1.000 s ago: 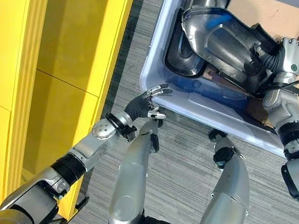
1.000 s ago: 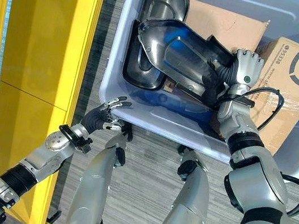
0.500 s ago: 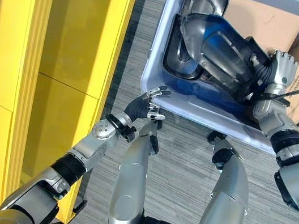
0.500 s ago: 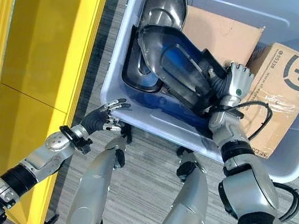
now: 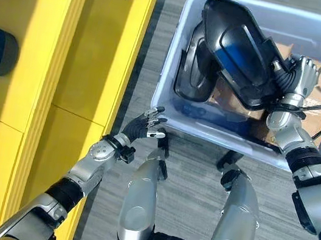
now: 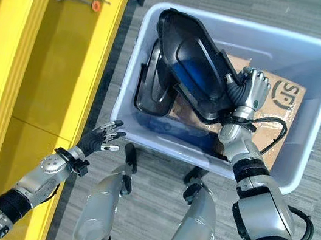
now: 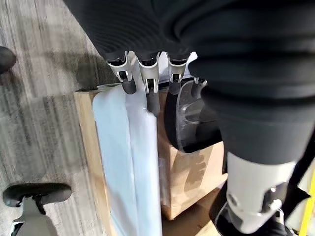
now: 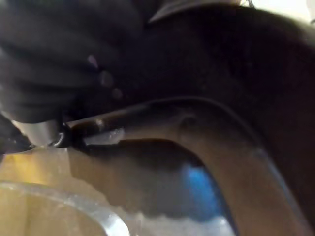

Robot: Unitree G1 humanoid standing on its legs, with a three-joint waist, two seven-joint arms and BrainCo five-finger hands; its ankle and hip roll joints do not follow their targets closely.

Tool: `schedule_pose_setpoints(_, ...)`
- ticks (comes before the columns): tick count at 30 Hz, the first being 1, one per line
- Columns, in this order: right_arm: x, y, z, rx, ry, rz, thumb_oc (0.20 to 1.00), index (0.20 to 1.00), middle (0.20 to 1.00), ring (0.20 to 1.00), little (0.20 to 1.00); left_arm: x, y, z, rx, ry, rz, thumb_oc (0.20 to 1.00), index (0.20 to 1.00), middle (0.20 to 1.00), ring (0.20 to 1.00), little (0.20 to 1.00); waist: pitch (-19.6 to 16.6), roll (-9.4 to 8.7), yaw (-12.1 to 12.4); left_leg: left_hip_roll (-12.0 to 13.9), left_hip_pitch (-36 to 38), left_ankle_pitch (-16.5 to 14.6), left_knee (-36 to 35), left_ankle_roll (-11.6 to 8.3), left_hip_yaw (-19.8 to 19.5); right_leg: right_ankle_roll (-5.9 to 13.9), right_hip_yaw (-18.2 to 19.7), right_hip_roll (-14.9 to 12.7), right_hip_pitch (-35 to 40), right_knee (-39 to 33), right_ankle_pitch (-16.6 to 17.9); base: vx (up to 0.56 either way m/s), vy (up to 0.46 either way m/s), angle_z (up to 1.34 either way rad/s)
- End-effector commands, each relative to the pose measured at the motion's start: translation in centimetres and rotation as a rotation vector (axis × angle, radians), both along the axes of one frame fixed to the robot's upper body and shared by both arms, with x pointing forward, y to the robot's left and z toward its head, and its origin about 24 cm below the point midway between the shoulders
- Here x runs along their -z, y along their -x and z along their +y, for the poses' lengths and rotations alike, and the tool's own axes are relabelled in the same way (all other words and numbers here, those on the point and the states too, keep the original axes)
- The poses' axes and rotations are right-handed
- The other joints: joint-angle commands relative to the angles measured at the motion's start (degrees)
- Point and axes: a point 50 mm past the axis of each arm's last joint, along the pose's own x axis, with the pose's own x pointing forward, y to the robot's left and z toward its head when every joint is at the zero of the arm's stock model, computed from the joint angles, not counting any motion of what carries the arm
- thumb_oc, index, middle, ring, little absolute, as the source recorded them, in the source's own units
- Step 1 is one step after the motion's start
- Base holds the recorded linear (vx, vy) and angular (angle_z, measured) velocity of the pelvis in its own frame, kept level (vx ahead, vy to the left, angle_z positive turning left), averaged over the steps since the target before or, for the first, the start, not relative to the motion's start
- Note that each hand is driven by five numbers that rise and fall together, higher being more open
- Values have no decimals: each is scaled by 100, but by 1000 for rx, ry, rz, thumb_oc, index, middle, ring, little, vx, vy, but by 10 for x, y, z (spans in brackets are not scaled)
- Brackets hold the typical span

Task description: Move parts from the plastic box to the shelf.

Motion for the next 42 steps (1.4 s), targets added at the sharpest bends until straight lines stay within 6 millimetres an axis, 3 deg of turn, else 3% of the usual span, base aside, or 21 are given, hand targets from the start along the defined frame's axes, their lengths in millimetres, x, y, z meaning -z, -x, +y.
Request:
schedule_pose_setpoints(1,-45,-1,2,-68,-83,-147,200,200,200,200,200,1,6,-5,36,-2,-9,1000,1000,1000,1000,1000,-115,-28,83,156,-30,-543,463,-152,229,596,190,5,386,57,-480,85,50,-9)
schedule_pose_setpoints(8,-31,-2,-6,-98,-227,-64,200,200,200,200,200,14,16,1,29,-1,42,1000,1000,1000,1000,1000,-224,-64,90,103,556,-512,245,-139,235,590,168,101,1027,-204,-502,74,39,-4)
schedule_pose_setpoints(10,-2,-1,-6,-192,-434,48,200,200,200,200,200,26,26,4,30,1,90,1000,1000,1000,1000,1000,-404,-120,71,113,908,-406,2,-177,251,585,143,185,1419,-497,-461,138,88,-9)
schedule_pose_setpoints(15,33,6,9,-315,-558,165,200,200,200,200,200,39,39,5,34,15,138,1000,1000,1000,1000,1000,-651,-218,11,98,1315,-284,-259,-215,279,604,145,315,1916,-902,-377,93,98,-7)
schedule_pose_setpoints(19,70,24,33,-446,-636,285,200,200,200,200,200,51,54,-2,106,3,190,1000,1000,1000,1000,1000,-985,-344,-122,18,1677,-252,-397,-196,309,630,203,416,2382,-1265,-266,110,161,-6)
schedule_pose_setpoints(25,114,57,50,-586,-723,423,200,200,200,200,200,58,70,-11,194,22,267,1000,1000,1000,1000,1000,-1367,-408,-311,-67,1989,-254,-527,-105,411,732,290,384,2735,-1521,-119,54,181,-5)
schedule_pose_setpoints(27,129,74,62,-643,-766,468,200,200,200,200,200,56,71,-7,178,7,248,1000,1000,1000,1000,1000,-1530,-430,-386,-192,2164,-281,-656,14,491,877,319,298,2890,-1633,-3,2,273,-13)
schedule_pose_setpoints(33,133,86,68,-671,-766,470,200,200,200,200,200,47,65,5,131,-37,201,1000,1000,1000,1000,1000,-1658,-433,-390,-431,2331,-298,-919,215,640,1137,268,82,2939,-1770,320,-58,224,-2)
schedule_pose_setpoints(37,130,83,72,-692,-769,469,200,200,200,200,200,45,63,15,59,-72,181,1000,1000,1000,1000,1000,-1668,-446,-300,-500,2403,-328,-1017,237,892,1197,-89,41,2855,-1793,504,-86,129,-17)
schedule_pose_setpoints(42,136,92,64,-675,-777,475,200,200,200,200,200,41,62,24,8,-62,173,1000,1000,1000,1000,1000,-1705,-513,-438,-638,2268,-326,-980,255,731,873,395,782,2979,-1728,7,-25,-4,-12)
